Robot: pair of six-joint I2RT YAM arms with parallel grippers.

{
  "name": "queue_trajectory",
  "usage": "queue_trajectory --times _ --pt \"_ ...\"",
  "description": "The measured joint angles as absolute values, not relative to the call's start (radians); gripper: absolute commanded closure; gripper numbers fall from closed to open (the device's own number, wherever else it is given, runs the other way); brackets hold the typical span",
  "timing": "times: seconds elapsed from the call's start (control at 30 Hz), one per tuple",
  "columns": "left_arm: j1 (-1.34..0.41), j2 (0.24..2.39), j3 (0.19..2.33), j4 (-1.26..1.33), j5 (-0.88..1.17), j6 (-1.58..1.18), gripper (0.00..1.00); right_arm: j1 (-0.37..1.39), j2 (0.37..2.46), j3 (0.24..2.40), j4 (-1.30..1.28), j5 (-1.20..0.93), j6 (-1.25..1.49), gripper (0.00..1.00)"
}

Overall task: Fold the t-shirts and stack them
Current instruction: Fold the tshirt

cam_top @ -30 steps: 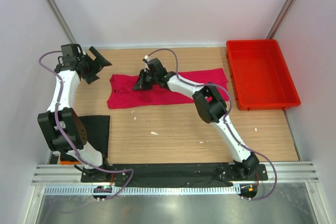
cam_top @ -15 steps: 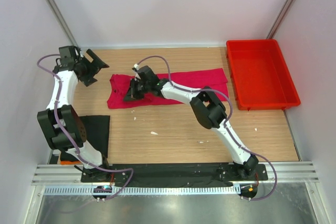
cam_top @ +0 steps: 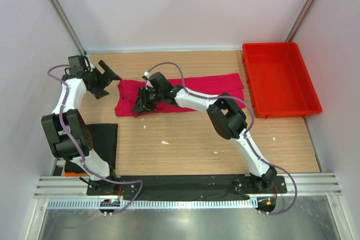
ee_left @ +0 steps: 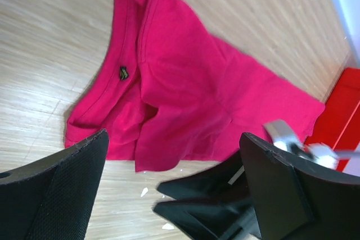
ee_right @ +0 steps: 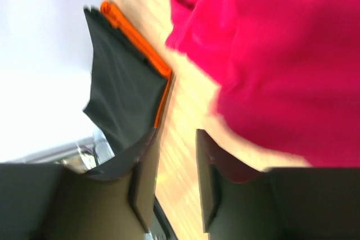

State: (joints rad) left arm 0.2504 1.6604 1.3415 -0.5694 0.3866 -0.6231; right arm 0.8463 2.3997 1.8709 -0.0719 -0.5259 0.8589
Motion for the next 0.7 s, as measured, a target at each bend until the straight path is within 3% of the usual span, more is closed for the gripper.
queue_trajectory --times 0.17,0.43,0.47,0.53,0.7 --pt "0.214 1.694 1.313 -0.564 0.397 -0.599 0.00 0.818 2.273 1.865 -0.234 -0.508 0.727 0.30" --pt "0.010 1.639 1.263 -0.517 0.101 -0.516 0.00 0.627 2.085 1.871 -0.452 -0.295 0.516 0.24" --pt "0.003 1.625 1.248 -0.511 0.087 -0.539 0.03 0.593 2.081 1.868 -0.471 -0.271 0.502 0.24" --pt "0.041 1.620 1.238 -0.509 0.112 -0.600 0.36 0.548 2.080 1.851 -0.493 -0.246 0.487 0.25" --pt "0.159 1.681 1.254 -0.515 0.127 -0.639 0.42 0.517 2.081 1.734 -0.482 -0.274 0.509 0.39"
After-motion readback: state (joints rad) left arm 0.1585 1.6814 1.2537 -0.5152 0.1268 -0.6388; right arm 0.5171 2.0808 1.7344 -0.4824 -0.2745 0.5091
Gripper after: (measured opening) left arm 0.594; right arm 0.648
